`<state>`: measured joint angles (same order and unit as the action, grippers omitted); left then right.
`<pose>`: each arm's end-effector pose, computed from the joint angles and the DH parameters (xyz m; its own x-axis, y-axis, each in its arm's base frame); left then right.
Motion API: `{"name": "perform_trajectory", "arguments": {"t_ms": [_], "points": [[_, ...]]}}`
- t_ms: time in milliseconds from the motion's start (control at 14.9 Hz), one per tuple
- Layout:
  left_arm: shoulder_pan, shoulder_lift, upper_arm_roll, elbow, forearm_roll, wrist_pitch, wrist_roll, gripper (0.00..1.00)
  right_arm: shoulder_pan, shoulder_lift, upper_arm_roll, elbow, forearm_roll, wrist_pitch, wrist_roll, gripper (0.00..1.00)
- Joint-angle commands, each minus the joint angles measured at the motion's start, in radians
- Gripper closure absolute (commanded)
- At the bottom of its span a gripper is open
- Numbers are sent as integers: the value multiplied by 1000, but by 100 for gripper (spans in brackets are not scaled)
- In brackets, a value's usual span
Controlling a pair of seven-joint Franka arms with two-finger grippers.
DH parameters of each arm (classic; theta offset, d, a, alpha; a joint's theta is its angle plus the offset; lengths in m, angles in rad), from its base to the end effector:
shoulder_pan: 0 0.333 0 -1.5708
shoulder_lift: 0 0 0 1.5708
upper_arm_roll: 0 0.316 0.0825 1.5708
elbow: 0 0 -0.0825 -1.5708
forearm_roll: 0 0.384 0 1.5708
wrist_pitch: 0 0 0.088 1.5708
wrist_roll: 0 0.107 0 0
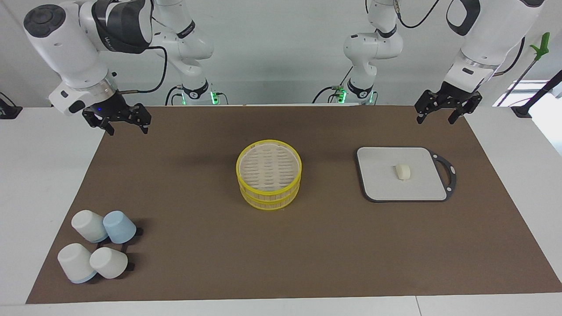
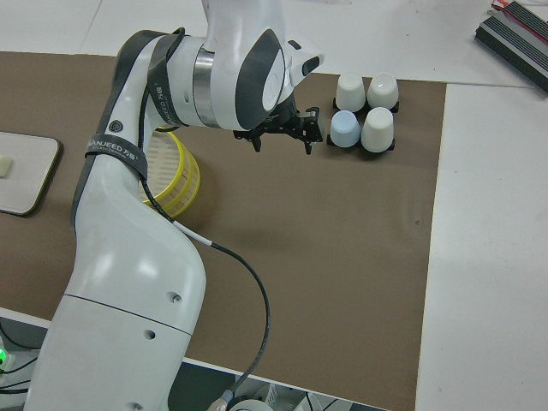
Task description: Place bun in steamer
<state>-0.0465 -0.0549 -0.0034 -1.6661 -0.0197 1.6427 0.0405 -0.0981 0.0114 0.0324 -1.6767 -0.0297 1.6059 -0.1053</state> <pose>0.5426 -0.0291 0.6158 0.9955 -0.0888 0.0322 -0.0895 -0.9958 0.0182 0.5546 -0.0397 0.5712 0.9956 0.0409 -0.0847 0.0427 -0.9989 0.0203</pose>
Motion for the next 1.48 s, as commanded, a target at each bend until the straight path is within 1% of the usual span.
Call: {"name": "perform_trajectory", "arguments": {"t_ms": [0, 337, 471, 606, 740, 875, 1010, 1144, 1279, 1413], "points": [[-4, -8, 2, 2, 10, 6, -10, 0, -6, -8, 8, -9, 11, -9, 12, 0], [5, -10, 2, -3, 9, 6, -1, 0, -6, -8, 8, -9, 11, -9, 12, 0], [16, -11, 5, -12, 9, 31, -2, 0, -5, -10, 12, -12, 13, -1, 10, 0], [17, -23, 5, -33, 9, 34, -10, 0, -3, -10, 17, -34, 19, 55, 10, 0], [8, -46, 5, -86, 7, 29, -16, 0, 76, 4, 17, -49, 43, 127, 51, 0], [7, -75, 5, -147, 9, 45, 1, 0, 154, 39, 17, -43, 42, 170, 178, 1], [17, -88, 6, -217, 9, 144, 7, 0, 225, 71, 17, -41, 43, 210, 269, 1], [17, -82, 6, -276, 9, 210, 7, 0, 302, 107, 17, -40, 39, 250, 375, 1], [17, -69, 8, -331, 9, 242, 12, 0, 325, 130, 17, -43, 39, 281, 417, 2], [19, -56, 8, -418, 9, 334, 27, 0, 378, 156, 17, -46, 39, 307, 488, 4]]}}
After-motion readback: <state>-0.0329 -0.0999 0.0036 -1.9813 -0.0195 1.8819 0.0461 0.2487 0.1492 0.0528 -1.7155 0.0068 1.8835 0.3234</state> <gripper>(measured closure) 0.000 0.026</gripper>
